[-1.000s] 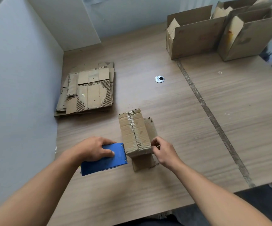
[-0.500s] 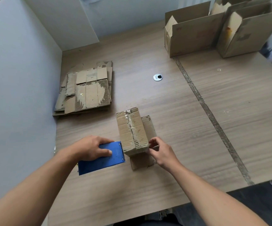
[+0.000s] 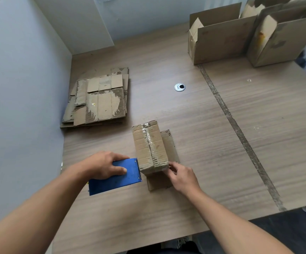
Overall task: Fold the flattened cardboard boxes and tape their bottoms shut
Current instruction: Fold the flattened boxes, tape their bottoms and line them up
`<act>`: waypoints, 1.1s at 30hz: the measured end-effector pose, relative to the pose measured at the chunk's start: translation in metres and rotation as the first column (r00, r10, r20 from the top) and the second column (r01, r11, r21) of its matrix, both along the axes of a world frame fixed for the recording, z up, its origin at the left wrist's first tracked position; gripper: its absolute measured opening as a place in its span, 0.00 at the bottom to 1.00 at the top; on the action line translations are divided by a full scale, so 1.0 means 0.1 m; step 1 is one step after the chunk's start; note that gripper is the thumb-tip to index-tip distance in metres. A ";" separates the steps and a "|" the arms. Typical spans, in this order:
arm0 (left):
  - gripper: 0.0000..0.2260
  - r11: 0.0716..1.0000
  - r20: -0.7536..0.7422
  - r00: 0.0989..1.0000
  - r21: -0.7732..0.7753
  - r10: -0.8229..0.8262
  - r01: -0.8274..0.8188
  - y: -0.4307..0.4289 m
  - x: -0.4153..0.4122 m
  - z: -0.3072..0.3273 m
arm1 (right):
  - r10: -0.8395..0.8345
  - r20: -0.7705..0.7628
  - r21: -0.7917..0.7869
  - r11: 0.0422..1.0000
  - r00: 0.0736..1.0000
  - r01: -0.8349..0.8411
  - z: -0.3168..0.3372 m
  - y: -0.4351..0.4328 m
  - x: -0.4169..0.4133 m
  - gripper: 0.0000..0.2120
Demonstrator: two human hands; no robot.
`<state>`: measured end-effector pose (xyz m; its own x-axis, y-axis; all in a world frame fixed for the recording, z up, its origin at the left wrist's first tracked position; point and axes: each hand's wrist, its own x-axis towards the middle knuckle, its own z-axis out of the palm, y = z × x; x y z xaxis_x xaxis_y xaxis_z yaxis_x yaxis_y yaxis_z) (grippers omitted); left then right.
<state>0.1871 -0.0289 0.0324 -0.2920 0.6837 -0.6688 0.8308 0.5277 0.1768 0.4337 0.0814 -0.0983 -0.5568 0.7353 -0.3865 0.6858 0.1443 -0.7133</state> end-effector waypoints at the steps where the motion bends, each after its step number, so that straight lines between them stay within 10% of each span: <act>1: 0.22 1.000 0.005 1.000 0.002 0.002 -0.002 0.00 0.00 0.00 | 0.030 -0.009 -0.002 1.000 1.000 -0.030 0.06 0.05 0.01 0.34; 10: 0.23 0.999 0.022 1.000 0.029 0.016 -0.017 -0.04 0.02 -0.02 | 0.388 0.105 0.058 0.917 0.915 -0.396 0.40 0.48 -0.03 0.32; 14: 0.22 0.998 0.043 0.999 0.045 0.031 -0.033 -0.07 0.03 -0.03 | 0.242 0.069 0.119 0.961 0.968 -0.249 0.49 0.41 -0.05 0.12; 18: 0.23 0.998 0.048 0.998 0.049 0.027 -0.030 -0.06 0.01 -0.04 | -0.040 -0.108 -0.178 0.984 0.993 0.021 0.43 0.20 -0.04 0.20; 25: 0.23 0.998 0.042 0.999 0.053 0.022 -0.024 -0.05 0.02 -0.04 | -0.439 -0.157 -0.446 0.831 0.885 0.333 0.34 -0.01 -0.06 0.09; 30: 0.23 0.999 0.028 1.000 0.046 0.012 -0.014 -0.05 0.02 -0.04 | -0.706 -0.068 -0.708 0.532 0.705 0.464 0.40 -0.12 -0.24 0.06; 33: 0.23 0.998 0.027 1.000 0.053 0.016 -0.017 -0.05 0.02 -0.04 | -0.700 -0.091 -0.628 0.592 0.708 0.506 0.30 -0.18 -0.26 0.07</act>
